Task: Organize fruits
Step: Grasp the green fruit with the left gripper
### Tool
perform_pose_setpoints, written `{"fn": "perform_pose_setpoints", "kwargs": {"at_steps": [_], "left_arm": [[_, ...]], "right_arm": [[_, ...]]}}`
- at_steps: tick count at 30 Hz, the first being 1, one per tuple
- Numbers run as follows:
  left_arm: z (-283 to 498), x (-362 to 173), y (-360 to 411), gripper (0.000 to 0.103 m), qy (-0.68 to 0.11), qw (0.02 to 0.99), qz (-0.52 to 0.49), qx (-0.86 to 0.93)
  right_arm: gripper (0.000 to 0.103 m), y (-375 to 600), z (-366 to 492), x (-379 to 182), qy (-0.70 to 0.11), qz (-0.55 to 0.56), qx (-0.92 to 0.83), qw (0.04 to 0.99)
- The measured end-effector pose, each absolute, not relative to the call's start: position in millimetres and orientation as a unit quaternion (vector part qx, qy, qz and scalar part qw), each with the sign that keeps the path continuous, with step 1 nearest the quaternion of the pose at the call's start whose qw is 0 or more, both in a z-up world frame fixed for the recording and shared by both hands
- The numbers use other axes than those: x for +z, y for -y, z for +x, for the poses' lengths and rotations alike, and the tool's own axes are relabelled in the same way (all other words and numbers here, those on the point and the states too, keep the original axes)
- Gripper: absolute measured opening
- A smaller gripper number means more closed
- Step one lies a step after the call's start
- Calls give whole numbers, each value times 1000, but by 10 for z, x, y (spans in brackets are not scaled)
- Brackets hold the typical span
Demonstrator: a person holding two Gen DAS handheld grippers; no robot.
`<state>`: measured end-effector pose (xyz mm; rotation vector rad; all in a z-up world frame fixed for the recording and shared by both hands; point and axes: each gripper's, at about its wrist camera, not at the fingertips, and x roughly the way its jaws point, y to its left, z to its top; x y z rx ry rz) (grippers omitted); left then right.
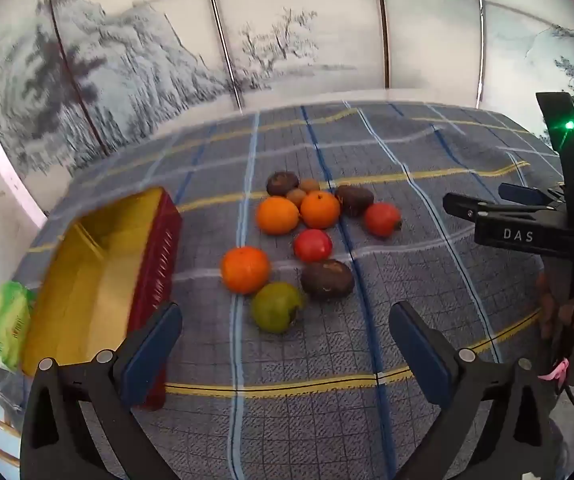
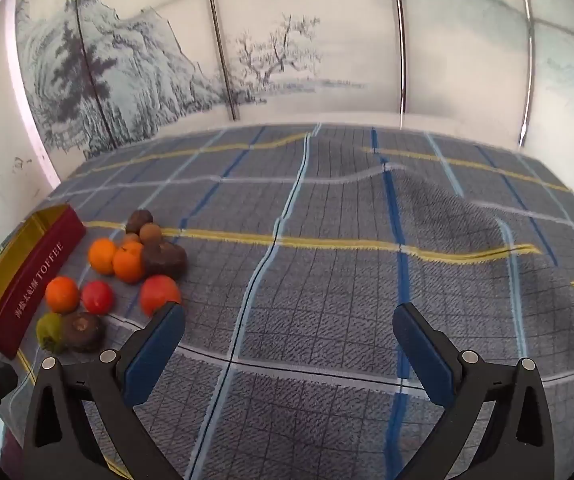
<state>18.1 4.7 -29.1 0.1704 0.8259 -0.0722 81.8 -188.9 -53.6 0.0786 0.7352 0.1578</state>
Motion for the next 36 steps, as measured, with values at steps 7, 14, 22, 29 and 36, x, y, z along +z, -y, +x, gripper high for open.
{"fn": "perform_pose_setpoints", "kwargs": {"at_steps": [7, 14, 22, 29, 36], "left_arm": [[317, -464, -276, 101, -440, 896, 41, -42], [488, -670, -458, 64, -479, 877, 3, -41], [589, -734, -501, 62, -483, 874, -7, -44], [663, -843, -427, 32, -484, 874, 16, -45], [520, -749, -489, 31, -478, 877, -11, -50]], "right_arm": [[103, 1915, 896, -530, -375, 45, 85, 922], [103, 1907, 865, -527, -372, 57, 81, 923], [103, 1920, 858, -527, -373, 63, 85, 922], [103, 1906, 872, -528, -378, 62, 83, 920], [103, 1876, 902, -546, -387, 57, 78, 917]]}}
